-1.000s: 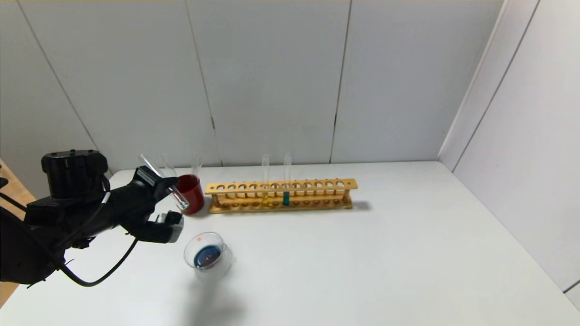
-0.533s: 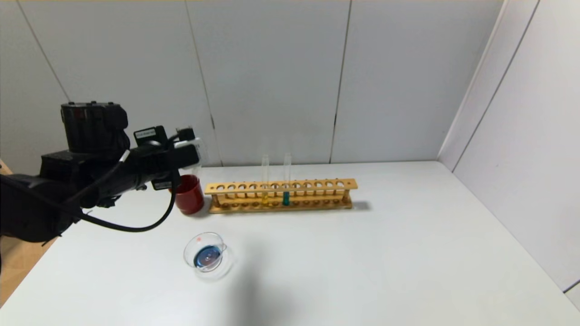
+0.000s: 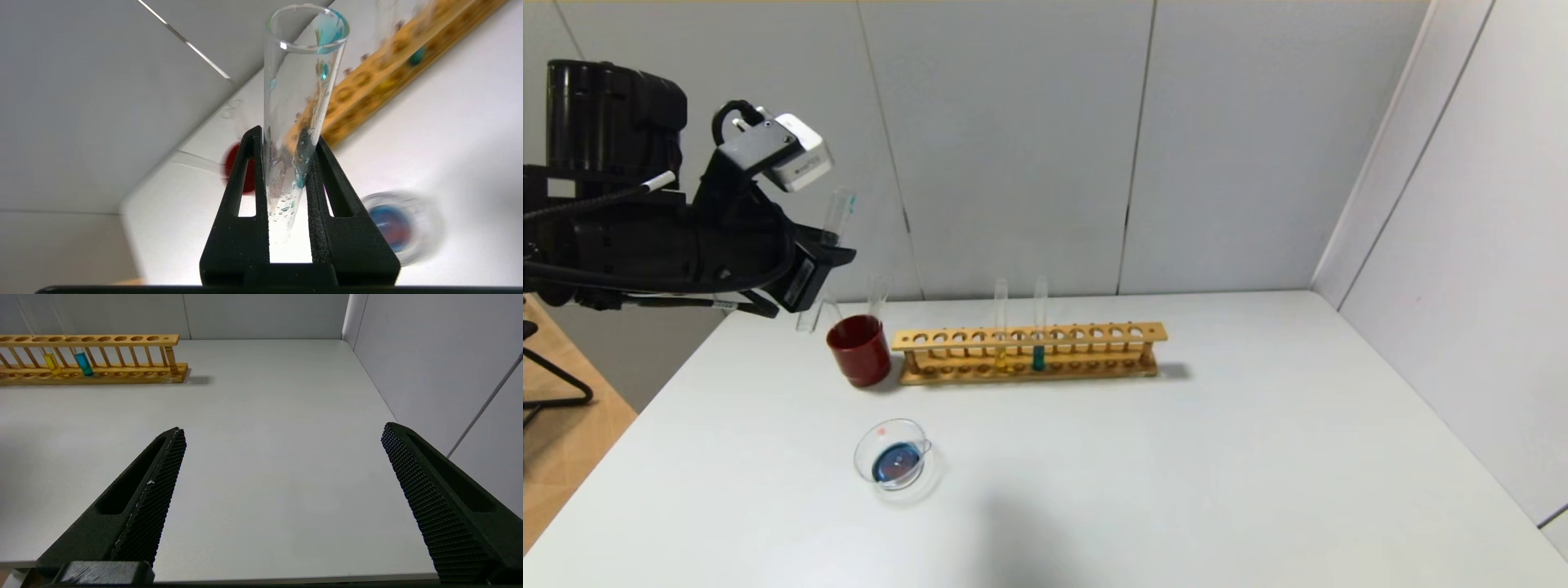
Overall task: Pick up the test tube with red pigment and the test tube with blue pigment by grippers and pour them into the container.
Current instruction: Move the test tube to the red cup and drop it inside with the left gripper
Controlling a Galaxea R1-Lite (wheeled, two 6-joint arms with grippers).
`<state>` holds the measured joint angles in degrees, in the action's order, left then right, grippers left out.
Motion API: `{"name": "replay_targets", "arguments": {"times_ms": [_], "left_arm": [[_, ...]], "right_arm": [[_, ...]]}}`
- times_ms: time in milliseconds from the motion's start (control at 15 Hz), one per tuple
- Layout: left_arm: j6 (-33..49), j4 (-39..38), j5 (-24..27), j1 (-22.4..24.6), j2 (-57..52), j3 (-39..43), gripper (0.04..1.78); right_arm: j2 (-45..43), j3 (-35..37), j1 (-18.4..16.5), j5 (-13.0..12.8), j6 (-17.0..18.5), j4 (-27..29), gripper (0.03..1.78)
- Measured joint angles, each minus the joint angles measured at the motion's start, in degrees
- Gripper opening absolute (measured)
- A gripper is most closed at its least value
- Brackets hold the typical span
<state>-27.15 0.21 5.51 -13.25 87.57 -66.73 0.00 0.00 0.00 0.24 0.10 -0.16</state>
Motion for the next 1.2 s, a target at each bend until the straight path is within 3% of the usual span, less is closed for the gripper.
{"name": "replay_targets", "arguments": {"times_ms": [333,933,1200], "left_arm": [[18.5,-10.0,0.8,2.8,2.6,1.9,0.31],[19.1,-28.5,2.6,9.8,17.9,1.5,0.31],[19.0,-31.2,2.8,11.1,24.1,-1.1,0.31]], "right_arm": [[0.0,0.0,0.0,0.0,0.0,0.0,1.75],[0.0,0.0,0.0,0.0,0.0,0.0,1.75],[0.0,0.0,0.0,0.0,0.0,0.0,1.75]]}}
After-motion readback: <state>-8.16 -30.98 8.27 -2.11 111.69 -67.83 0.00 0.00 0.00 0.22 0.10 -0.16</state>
